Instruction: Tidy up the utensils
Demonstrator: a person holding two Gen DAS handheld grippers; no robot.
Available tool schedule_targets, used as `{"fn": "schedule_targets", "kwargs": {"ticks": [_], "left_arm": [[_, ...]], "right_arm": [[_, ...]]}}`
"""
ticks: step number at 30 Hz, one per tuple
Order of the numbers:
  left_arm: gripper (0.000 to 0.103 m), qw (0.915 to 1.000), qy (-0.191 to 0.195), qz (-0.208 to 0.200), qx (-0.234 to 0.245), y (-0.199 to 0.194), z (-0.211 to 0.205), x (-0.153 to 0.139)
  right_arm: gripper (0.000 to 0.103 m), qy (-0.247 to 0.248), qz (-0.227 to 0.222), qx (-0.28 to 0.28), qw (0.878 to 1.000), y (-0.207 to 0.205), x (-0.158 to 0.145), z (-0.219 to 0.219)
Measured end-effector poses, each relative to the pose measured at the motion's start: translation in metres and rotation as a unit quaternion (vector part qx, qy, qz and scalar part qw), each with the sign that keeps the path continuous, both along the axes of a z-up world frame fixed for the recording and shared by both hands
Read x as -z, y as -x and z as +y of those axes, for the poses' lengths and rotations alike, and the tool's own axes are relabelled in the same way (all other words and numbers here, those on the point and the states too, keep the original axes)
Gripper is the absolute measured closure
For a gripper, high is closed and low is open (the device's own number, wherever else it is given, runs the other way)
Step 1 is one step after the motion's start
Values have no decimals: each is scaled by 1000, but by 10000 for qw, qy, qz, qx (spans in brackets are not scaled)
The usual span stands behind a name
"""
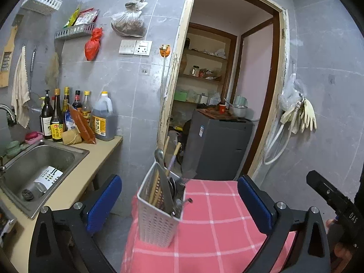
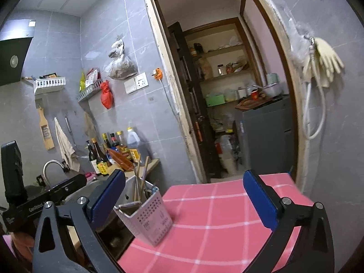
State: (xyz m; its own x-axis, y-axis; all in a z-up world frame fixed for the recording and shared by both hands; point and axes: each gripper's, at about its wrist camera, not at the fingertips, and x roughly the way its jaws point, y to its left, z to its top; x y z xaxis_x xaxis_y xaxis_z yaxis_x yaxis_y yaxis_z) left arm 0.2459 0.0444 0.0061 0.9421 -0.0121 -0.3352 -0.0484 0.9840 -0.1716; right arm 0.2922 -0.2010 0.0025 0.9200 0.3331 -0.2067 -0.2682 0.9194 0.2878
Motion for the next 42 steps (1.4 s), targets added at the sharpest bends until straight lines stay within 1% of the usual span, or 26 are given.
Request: {"fn": "schedule_targets", "kwargs": {"ticks": [6, 10, 15, 17, 21, 26, 30, 35, 42], "left_arm": [[0, 9999, -87, 61, -56, 40, -16, -8], [0, 9998, -112, 146, -85, 67, -25, -11], [0, 9994, -178, 241, -169, 113, -36, -8], [0, 9992, -220, 279, -194, 125, -39, -7], [0, 9989, -188, 404, -171, 159, -45, -1], [0, 9984, -112, 484, -267, 192, -46, 4], [0, 9982, -203, 498, -261, 212, -46, 7], [0, 9983, -132, 515, -221, 232, -45, 11], [0, 9982, -198, 509, -231, 242, -46, 14]], "right_arm": [[1, 274, 0, 183, 9995, 47, -16, -18], [1, 419, 104, 211, 9988, 80, -21, -29], [1, 472, 242, 232, 9983, 121, -20, -42], [1, 490, 322, 237, 9980, 135, -18, -45], [1, 478, 432, 287, 9975, 166, -15, -49], [1, 581, 541, 397, 9961, 202, -10, -49], [1, 629, 622, 435, 9951, 223, -4, -49], [1, 753, 605, 518, 9940, 245, 0, -46], [1, 804, 634, 507, 9935, 259, 2, -43]]}}
